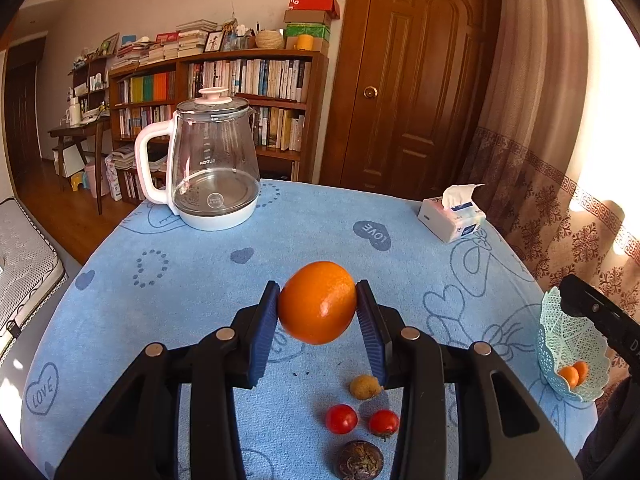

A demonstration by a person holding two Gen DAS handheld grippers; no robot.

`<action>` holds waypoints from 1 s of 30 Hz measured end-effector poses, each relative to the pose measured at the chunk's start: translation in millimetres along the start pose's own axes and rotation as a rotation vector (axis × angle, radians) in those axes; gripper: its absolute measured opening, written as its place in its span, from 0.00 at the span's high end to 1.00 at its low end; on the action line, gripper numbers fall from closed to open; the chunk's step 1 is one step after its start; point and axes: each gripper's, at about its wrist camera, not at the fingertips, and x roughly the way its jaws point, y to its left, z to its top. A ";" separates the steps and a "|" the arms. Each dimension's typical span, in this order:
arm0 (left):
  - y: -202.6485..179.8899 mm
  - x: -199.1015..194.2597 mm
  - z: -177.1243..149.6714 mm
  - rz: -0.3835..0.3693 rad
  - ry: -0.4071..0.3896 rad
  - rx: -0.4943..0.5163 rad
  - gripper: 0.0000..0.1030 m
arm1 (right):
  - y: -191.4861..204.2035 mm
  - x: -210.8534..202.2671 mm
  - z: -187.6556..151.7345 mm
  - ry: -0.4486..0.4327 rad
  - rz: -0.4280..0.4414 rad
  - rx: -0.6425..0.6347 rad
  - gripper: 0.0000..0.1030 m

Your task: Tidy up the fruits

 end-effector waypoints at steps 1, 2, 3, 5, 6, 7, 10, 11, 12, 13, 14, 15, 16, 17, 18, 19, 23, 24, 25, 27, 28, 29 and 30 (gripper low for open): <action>-3.3 -0.4 -1.1 -0.005 0.000 0.009 0.62 | -4.5 -1.6 0.3 -0.004 -0.010 0.006 0.60; -6.3 -0.6 -2.0 -0.010 -0.001 0.018 0.62 | -9.4 -3.3 0.5 -0.007 -0.020 0.013 0.60; -9.1 -1.0 -2.9 -0.014 -0.001 0.026 0.61 | -14.6 -5.1 0.4 -0.011 -0.029 0.022 0.60; -14.2 -1.9 -5.0 -0.022 -0.003 0.041 0.61 | -24.5 -10.1 0.7 -0.019 -0.047 0.040 0.60; -16.8 -2.1 -5.8 -0.026 -0.003 0.048 0.61 | -30.1 -12.1 0.9 -0.023 -0.057 0.049 0.60; -19.3 -2.1 -6.7 -0.029 -0.002 0.054 0.61 | -36.3 -13.1 1.4 -0.026 -0.068 0.060 0.60; -25.1 -3.0 -9.7 -0.038 -0.001 0.072 0.61 | -52.9 -18.4 1.8 -0.036 -0.097 0.090 0.60; -27.1 -3.3 -10.9 -0.041 0.000 0.077 0.61 | -58.2 -20.7 1.8 -0.039 -0.108 0.098 0.60; -28.9 -2.9 -11.5 -0.043 0.001 0.082 0.61 | -63.2 -22.8 1.3 -0.042 -0.118 0.106 0.60; -31.0 -2.9 -12.7 -0.046 0.003 0.087 0.61 | -68.3 -25.1 0.9 -0.045 -0.126 0.114 0.60; -32.9 -2.9 -13.8 -0.049 0.004 0.092 0.61 | -72.8 -27.2 0.1 -0.047 -0.135 0.122 0.60; -34.9 -2.8 -14.7 -0.051 0.005 0.097 0.61 | -77.2 -28.8 -0.6 -0.049 -0.143 0.130 0.60; -36.8 -3.0 -16.2 -0.054 0.006 0.103 0.61 | -81.6 -29.8 -1.3 -0.050 -0.150 0.135 0.60; -38.8 -3.5 -17.3 -0.057 0.007 0.109 0.61 | -85.3 -31.4 -2.0 -0.052 -0.158 0.140 0.60; -40.8 -3.2 -18.3 -0.059 0.009 0.114 0.61 | -89.1 -33.8 -3.1 -0.056 -0.165 0.146 0.60; -42.6 -3.0 -19.3 -0.062 0.010 0.120 0.61 | -92.7 -35.8 -3.9 -0.059 -0.171 0.152 0.60; -48.9 -3.6 -23.2 -0.073 0.013 0.138 0.61 | -107.0 -46.5 -6.7 -0.078 -0.199 0.179 0.60; -50.2 -3.5 -23.9 -0.075 0.014 0.141 0.61 | -110.8 -48.6 -7.5 -0.081 -0.206 0.186 0.60; -51.0 -3.6 -24.7 -0.077 0.016 0.145 0.61 | -114.9 -49.9 -8.2 -0.084 -0.212 0.195 0.60; -54.2 -3.3 -26.6 -0.081 0.019 0.153 0.61 | -123.4 -52.0 -10.4 -0.084 -0.227 0.209 0.60; -55.6 -2.9 -27.7 -0.083 0.022 0.157 0.61 | -127.2 -52.0 -12.2 -0.079 -0.233 0.215 0.60; -57.1 -2.3 -28.8 -0.085 0.024 0.162 0.61 | -131.7 -51.4 -14.2 -0.072 -0.240 0.222 0.60; -58.9 -1.8 -30.4 -0.087 0.027 0.167 0.61 | -135.7 -49.5 -16.3 -0.063 -0.246 0.229 0.60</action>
